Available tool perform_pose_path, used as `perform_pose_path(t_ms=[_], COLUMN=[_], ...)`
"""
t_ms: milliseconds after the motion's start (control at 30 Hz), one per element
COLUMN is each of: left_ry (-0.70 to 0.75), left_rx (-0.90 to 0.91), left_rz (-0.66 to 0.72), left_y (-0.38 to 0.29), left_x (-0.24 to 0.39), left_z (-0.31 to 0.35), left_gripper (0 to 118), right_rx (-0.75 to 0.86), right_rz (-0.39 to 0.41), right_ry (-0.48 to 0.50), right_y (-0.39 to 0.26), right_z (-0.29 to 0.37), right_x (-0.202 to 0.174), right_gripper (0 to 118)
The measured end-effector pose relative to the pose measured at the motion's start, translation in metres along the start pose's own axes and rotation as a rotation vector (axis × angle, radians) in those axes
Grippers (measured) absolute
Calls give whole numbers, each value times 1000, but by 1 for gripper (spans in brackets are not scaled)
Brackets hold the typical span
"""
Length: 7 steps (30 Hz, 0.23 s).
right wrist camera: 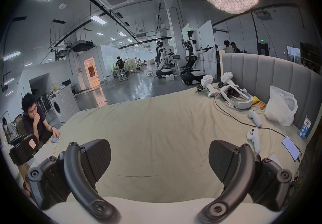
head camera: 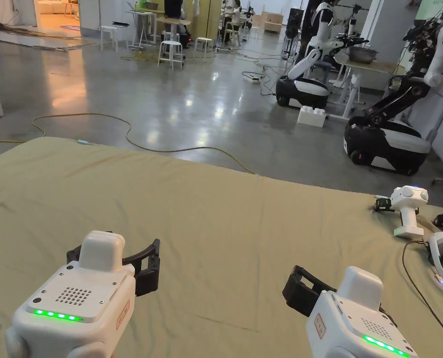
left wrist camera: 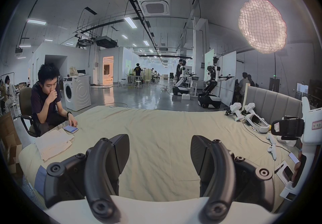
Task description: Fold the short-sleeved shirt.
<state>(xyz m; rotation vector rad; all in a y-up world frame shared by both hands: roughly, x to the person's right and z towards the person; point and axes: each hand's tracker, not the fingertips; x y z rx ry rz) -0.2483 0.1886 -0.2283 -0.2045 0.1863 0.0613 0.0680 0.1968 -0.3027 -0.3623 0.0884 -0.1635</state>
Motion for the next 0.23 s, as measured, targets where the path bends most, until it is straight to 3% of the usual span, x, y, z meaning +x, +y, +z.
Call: perform_pose_path(t_ms=[233], left_ry=[-17], left_rx=[14], left_rz=[34], left_y=[-1], left_x=[-8], left_z=[-1], left_gripper=[79], right_rx=[-18], right_rz=[-38], right_ry=[20], right_y=[4], right_z=[-3], right_x=[5], right_gripper=[113])
